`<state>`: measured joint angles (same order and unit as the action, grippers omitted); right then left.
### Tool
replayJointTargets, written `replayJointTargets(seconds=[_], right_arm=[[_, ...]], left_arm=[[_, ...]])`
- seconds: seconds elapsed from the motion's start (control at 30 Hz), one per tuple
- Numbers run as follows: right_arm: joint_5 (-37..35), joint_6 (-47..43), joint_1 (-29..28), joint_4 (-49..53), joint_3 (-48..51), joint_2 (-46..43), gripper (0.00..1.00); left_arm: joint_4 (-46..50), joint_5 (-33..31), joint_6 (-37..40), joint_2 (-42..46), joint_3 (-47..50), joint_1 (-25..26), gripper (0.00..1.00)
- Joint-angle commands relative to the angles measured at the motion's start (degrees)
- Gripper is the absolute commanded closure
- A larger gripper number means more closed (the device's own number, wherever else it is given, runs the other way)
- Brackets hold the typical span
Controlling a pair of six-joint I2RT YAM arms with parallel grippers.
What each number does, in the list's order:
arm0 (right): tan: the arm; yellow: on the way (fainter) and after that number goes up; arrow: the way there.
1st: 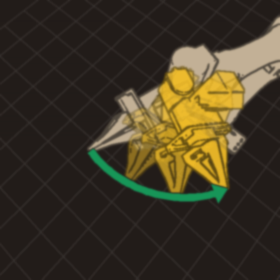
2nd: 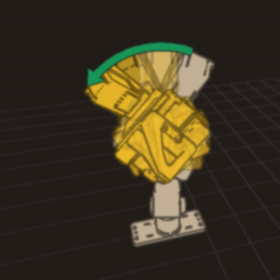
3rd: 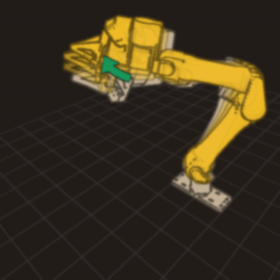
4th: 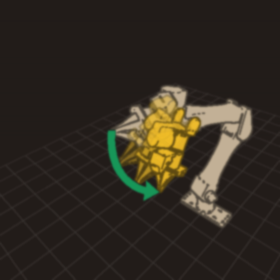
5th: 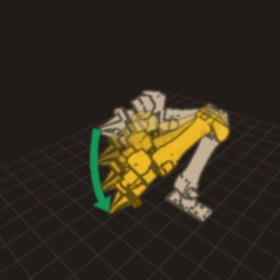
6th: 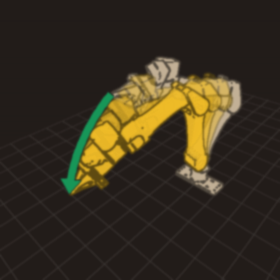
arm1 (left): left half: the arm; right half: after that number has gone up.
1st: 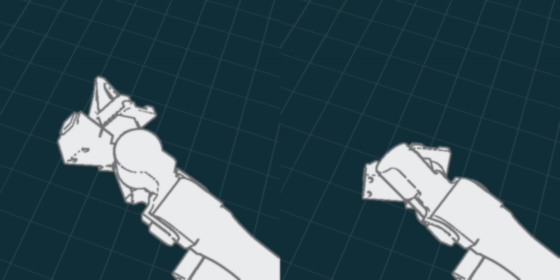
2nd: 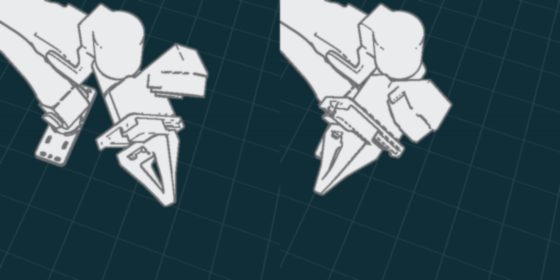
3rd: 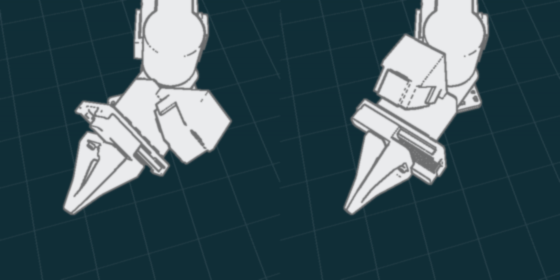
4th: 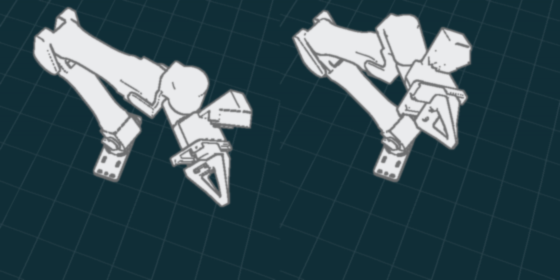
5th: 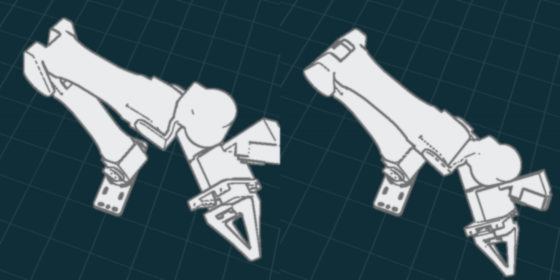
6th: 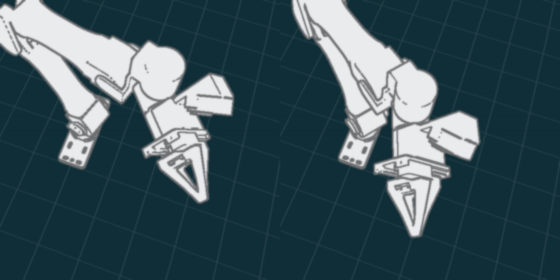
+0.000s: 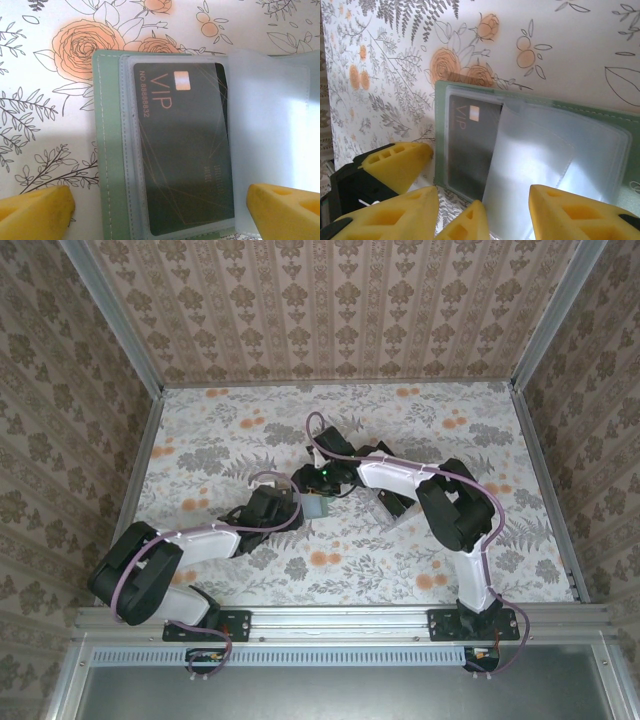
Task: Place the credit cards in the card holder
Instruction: Flip over the card slot on the card holder.
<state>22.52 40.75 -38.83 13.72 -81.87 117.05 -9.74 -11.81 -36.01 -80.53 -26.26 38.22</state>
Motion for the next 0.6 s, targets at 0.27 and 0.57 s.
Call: replayJointTargets(seconds=[0.27,0.57], right_arm=[[-1.5,2.0,0.2,-1.9,4.2,-0.3,0.47],[1.0,3.4,0.1,-3.9,2.9,2.8,0.47]], left_arm=[[3.0,0.2,-1.3,-2.3,2.4,-0.8,0.0],[2.9,0.3,-1.2,-2.4,2.4,-0.9,0.0]])
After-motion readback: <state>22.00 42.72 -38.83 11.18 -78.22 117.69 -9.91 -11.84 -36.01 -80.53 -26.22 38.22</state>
